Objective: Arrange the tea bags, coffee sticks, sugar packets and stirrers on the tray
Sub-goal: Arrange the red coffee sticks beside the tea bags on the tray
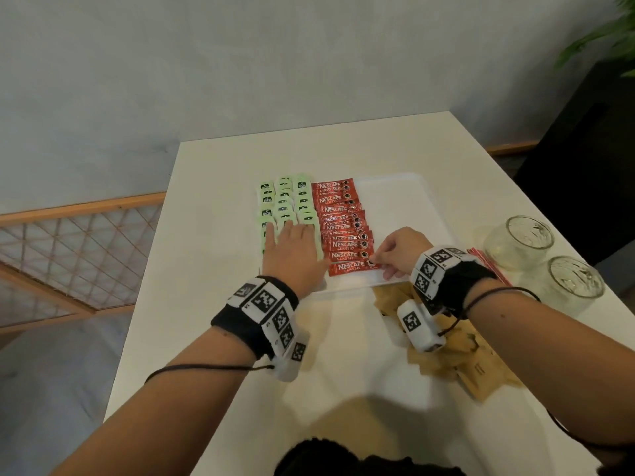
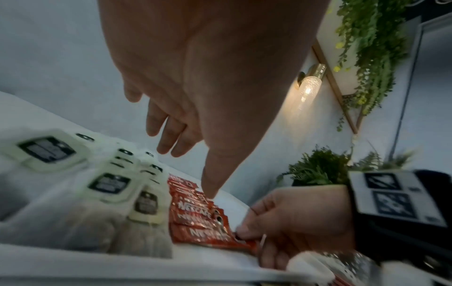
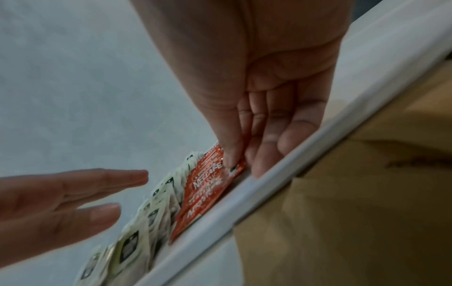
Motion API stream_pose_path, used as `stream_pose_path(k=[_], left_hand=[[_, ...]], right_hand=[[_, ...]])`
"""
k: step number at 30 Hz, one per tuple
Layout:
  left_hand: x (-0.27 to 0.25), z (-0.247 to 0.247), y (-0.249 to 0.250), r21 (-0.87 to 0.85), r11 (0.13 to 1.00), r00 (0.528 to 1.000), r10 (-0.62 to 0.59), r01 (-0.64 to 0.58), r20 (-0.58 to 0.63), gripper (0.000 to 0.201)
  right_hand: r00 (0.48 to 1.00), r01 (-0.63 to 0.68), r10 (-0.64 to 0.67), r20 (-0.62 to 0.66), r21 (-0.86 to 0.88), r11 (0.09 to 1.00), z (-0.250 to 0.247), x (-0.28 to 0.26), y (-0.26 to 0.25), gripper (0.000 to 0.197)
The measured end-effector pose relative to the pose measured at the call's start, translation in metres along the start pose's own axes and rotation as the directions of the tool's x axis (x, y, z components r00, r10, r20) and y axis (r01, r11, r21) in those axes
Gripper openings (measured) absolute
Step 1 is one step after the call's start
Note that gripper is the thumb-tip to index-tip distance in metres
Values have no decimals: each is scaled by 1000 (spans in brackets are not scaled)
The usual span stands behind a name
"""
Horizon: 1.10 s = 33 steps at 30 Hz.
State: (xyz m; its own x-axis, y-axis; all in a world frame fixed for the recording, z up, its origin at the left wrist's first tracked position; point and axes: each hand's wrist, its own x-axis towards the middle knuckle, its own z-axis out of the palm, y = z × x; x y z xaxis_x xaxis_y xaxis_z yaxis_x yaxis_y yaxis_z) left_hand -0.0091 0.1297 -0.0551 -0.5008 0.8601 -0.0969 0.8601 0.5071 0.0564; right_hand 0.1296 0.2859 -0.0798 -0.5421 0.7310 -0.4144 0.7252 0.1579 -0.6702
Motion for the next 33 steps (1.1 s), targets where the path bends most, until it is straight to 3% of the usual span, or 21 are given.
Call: stream_pose_path(k=[5,11,16,20,26,30,33], left_hand=[[12,10,30,118,988,980,77,-99,183,82],[53,24,48,135,981,957,99,-140,273,79],[58,36,57,193,973,922,43,-126,385,73],[58,35,61,176,979,927,28,-101,375,73],[63,36,58,184,982,910,-32,-49,414,76],[60,35,57,185,981,916,-19,-61,400,76],[60,33,56,203,976,912,-15,-75,409,76]], right_hand=[[1000,-6,6,-16,-16,1000,-3,15,-1,24],[999,5,-3,-34,53,999,-15,31,-1,15],[999,29,-23,-40,161,987,-22,50,1,12],[997,61,-51,-58,185,981,-29,62,-2,18],[987,160,-159,-27,55,986,-31,79,-20,30],[949,309,-313,26,-259,915,-28,96,-33,41],[955,294,-282,95,-441,848,-25,104,-42,44]])
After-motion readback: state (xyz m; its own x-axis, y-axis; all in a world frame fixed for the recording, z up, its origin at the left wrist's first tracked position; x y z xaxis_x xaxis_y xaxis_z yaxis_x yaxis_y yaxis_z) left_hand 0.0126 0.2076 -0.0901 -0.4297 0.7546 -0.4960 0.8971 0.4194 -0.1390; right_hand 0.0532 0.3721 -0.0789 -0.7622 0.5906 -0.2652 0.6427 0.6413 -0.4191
